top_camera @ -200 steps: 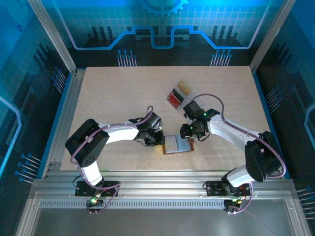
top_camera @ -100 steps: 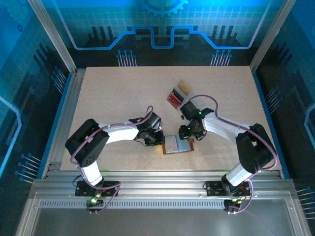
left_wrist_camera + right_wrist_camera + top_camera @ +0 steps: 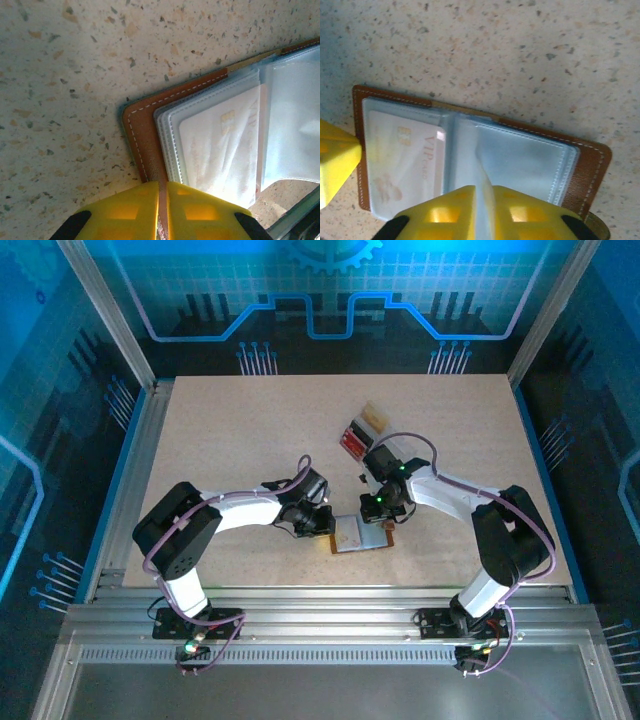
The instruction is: Put the credit cards into the card holder
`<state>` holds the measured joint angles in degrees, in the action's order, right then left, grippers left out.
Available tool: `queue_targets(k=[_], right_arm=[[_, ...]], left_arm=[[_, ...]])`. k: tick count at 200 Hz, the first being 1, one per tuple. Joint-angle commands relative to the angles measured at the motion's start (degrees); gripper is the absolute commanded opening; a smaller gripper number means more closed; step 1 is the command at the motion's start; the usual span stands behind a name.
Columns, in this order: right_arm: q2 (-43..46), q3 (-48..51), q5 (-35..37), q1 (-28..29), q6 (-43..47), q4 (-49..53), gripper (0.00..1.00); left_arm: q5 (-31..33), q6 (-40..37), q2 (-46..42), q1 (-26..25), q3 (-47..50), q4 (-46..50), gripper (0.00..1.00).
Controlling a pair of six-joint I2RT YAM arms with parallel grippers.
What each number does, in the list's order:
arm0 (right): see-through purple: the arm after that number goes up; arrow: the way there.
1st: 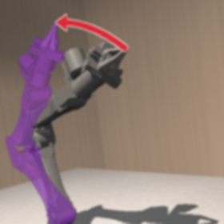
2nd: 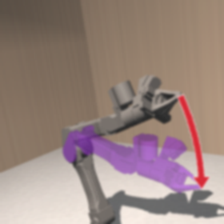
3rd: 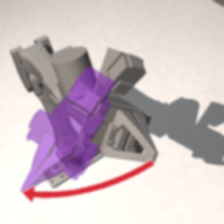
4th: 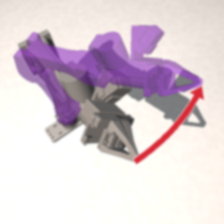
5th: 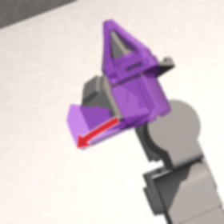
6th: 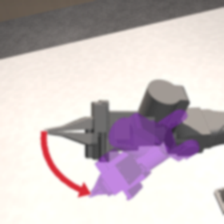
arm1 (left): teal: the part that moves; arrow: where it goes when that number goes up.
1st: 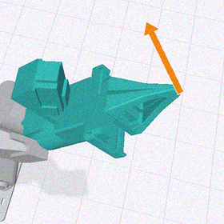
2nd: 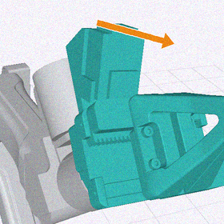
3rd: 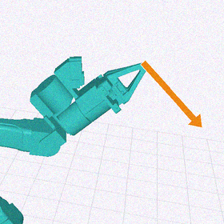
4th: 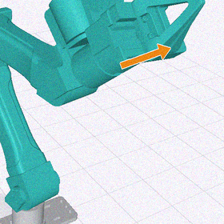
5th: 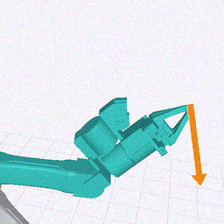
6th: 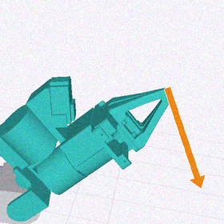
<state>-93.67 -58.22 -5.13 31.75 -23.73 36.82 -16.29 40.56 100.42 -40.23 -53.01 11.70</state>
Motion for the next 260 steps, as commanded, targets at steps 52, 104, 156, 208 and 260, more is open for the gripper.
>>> queue_targets(k=[52,104,156,208,260], right_arm=[[-0.8,-3.1,-6.7,4.0,-4.4,-1.0,0.0],[-6.7,-1.8,-14.1,4.4,-12.3,-11.7,0.0],[-10.1,-2.0,-12.4,4.8,-14.9,-14.0,0.03],[-9.5,-3.0,-10.9,5.4,-13.6,-11.9,0.28],[-10.4,-4.6,-14.1,5.8,-12.9,-11.9,0.35]], left_arm=[[-1.6,0.1,0.1,0.1,0.5,0.3,0.13],[-1.8,0.8,0.8,-0.4,-0.1,-0.5,0.13],[-0.7,0.5,-1.6,-0.3,0.3,1.3,0.19],[0.1,0.3,-7.7,0.7,3.0,3.9,0.29],[0.0,0.0,-15.5,3.3,5.8,6.8,0.35]])
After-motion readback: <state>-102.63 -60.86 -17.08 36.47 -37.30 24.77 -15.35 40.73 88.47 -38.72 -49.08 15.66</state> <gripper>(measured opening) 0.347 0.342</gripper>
